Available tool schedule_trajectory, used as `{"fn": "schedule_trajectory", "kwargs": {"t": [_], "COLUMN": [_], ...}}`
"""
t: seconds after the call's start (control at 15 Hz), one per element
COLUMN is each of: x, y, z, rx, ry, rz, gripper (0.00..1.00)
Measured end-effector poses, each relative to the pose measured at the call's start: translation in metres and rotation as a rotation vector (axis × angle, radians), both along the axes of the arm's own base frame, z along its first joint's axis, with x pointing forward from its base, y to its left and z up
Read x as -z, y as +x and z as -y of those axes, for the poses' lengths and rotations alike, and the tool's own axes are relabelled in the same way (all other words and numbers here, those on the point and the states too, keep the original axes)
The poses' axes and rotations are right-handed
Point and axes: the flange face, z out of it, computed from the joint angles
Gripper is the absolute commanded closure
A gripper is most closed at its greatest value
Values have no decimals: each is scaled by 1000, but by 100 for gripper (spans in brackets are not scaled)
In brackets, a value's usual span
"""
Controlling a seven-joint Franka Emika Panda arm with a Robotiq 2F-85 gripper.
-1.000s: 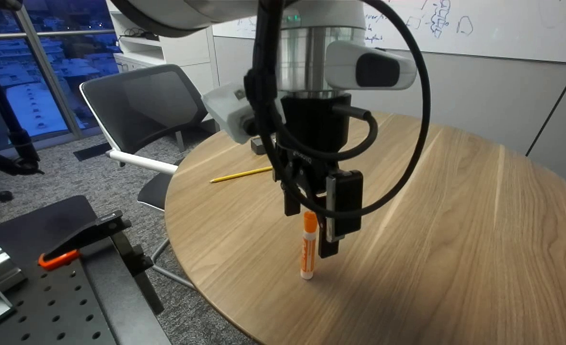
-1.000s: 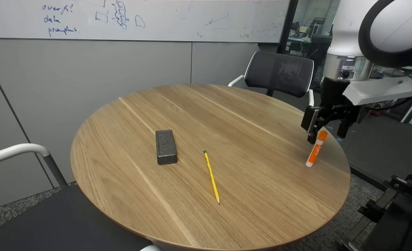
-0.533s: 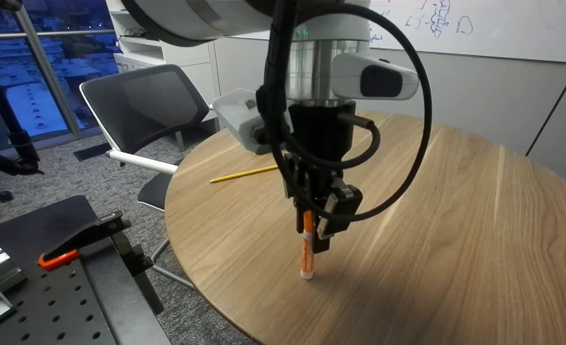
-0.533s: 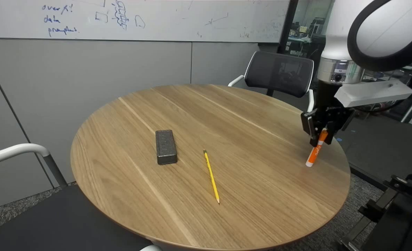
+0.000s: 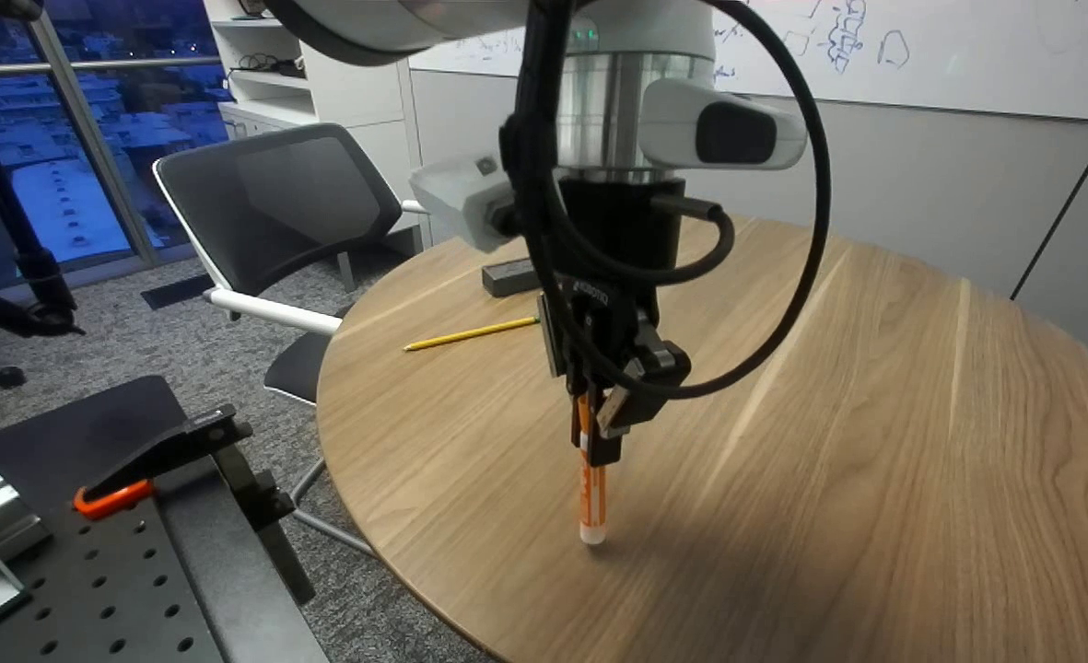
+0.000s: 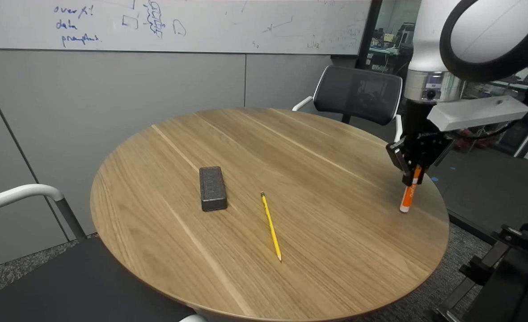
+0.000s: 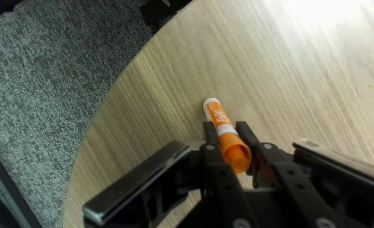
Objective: Move the orange marker to the left
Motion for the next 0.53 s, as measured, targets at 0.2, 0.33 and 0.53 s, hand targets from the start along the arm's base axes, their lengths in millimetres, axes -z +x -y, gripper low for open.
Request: {"fn": "schedule_trajectory", "kwargs": {"t": [0.2, 0.33, 0.53], "x": [-36, -62, -78], "y": [-11, -31, -64], "z": [-18, -38, -77], "rx": [-41, -62, -84], "ry": [43, 89, 141], "rz": [33, 56, 59], "gripper": [95, 95, 95]}}
